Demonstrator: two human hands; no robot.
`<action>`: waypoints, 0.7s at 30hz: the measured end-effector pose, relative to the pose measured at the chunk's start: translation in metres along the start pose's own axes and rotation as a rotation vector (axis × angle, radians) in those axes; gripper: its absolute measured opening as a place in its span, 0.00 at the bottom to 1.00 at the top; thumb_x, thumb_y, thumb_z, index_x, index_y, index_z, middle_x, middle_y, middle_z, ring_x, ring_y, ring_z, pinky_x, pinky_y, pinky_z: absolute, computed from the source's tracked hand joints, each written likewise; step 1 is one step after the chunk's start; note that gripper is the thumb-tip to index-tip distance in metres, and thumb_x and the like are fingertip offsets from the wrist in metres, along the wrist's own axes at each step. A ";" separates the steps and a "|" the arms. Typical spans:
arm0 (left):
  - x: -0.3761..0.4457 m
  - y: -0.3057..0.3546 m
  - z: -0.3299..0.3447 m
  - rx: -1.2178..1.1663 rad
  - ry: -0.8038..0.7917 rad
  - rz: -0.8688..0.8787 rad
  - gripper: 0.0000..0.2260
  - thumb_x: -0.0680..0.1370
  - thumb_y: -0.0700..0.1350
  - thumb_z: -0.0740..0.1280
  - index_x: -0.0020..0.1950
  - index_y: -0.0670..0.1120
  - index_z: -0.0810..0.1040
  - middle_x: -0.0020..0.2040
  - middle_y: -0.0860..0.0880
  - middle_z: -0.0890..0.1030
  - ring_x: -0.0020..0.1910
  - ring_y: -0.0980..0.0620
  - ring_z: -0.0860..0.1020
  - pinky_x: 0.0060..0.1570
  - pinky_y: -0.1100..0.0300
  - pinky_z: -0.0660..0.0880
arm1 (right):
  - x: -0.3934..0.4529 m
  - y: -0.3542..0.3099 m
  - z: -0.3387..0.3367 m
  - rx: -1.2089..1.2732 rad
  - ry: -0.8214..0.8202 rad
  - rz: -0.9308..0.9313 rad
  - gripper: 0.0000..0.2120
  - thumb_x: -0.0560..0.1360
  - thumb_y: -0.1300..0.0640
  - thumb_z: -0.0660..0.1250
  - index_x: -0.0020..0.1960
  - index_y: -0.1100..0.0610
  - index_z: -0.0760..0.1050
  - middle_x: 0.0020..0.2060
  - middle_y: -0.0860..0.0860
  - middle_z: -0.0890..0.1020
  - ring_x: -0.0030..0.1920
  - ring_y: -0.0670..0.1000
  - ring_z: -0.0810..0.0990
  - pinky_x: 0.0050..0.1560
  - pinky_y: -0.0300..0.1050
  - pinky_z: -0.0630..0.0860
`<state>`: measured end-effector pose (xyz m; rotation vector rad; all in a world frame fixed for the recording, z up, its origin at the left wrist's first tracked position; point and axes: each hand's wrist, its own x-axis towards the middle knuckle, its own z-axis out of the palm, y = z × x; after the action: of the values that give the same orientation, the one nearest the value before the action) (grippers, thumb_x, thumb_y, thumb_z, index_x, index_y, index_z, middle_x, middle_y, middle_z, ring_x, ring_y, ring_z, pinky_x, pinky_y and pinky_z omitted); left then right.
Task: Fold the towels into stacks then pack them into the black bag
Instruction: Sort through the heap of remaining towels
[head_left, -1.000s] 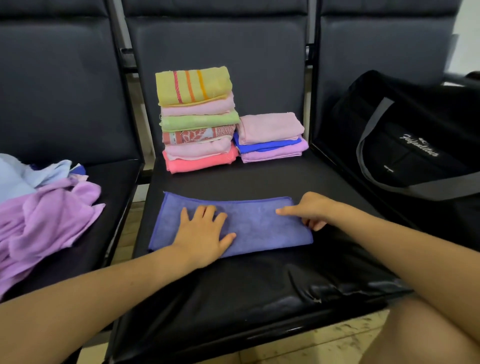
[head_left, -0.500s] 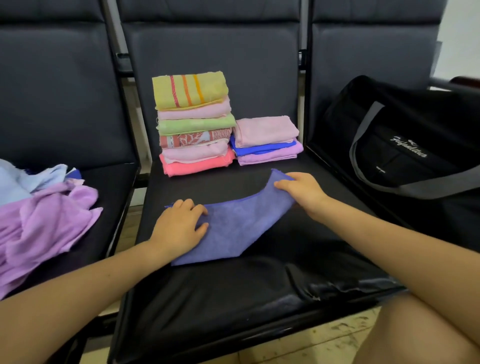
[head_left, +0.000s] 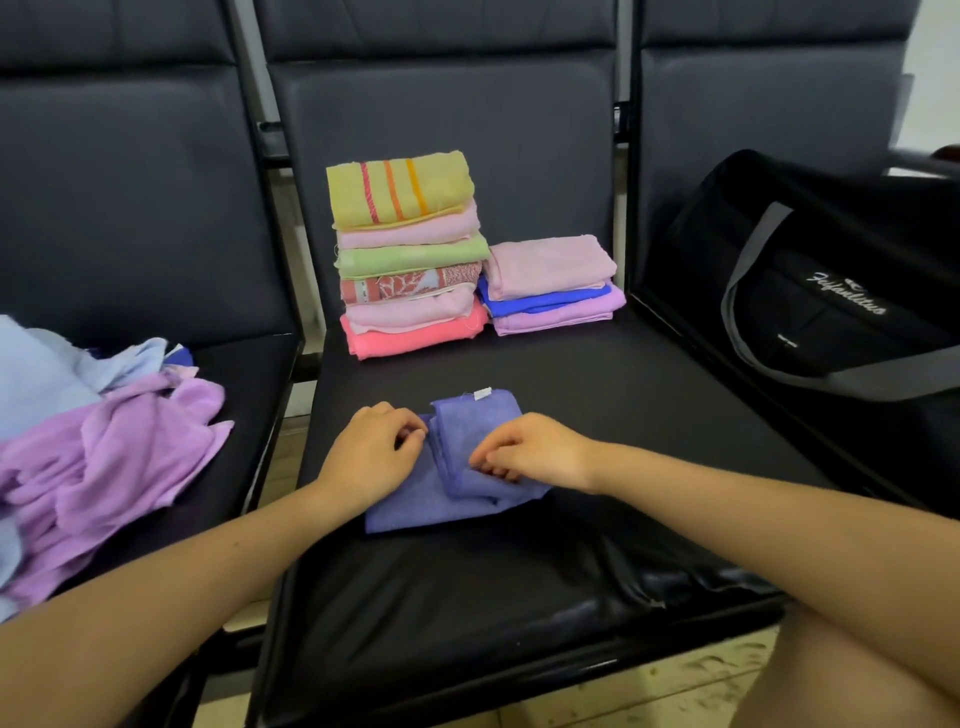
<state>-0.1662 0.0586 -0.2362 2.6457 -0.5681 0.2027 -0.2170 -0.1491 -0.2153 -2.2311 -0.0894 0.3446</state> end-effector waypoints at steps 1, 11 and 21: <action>-0.001 0.001 0.000 0.016 -0.003 0.007 0.08 0.79 0.47 0.62 0.52 0.51 0.80 0.45 0.54 0.74 0.49 0.53 0.72 0.47 0.59 0.69 | -0.001 0.001 -0.002 0.022 0.065 -0.031 0.13 0.77 0.65 0.61 0.52 0.57 0.83 0.44 0.52 0.83 0.44 0.48 0.79 0.53 0.43 0.78; 0.002 0.004 0.003 0.088 -0.031 0.017 0.09 0.80 0.51 0.60 0.48 0.50 0.79 0.46 0.52 0.74 0.49 0.53 0.70 0.47 0.58 0.70 | -0.023 0.015 -0.011 -0.710 0.116 -0.356 0.16 0.72 0.44 0.70 0.55 0.50 0.76 0.49 0.46 0.76 0.50 0.48 0.73 0.48 0.44 0.72; 0.002 0.017 0.000 0.353 -0.122 0.015 0.13 0.80 0.54 0.57 0.53 0.49 0.76 0.52 0.47 0.74 0.52 0.47 0.72 0.52 0.51 0.72 | -0.021 0.034 -0.054 0.409 0.521 0.244 0.05 0.76 0.61 0.61 0.43 0.61 0.73 0.32 0.56 0.77 0.27 0.53 0.77 0.25 0.40 0.74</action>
<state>-0.1717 0.0440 -0.2297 3.0129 -0.6419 0.1588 -0.2235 -0.2151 -0.2046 -1.8570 0.4913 -0.0941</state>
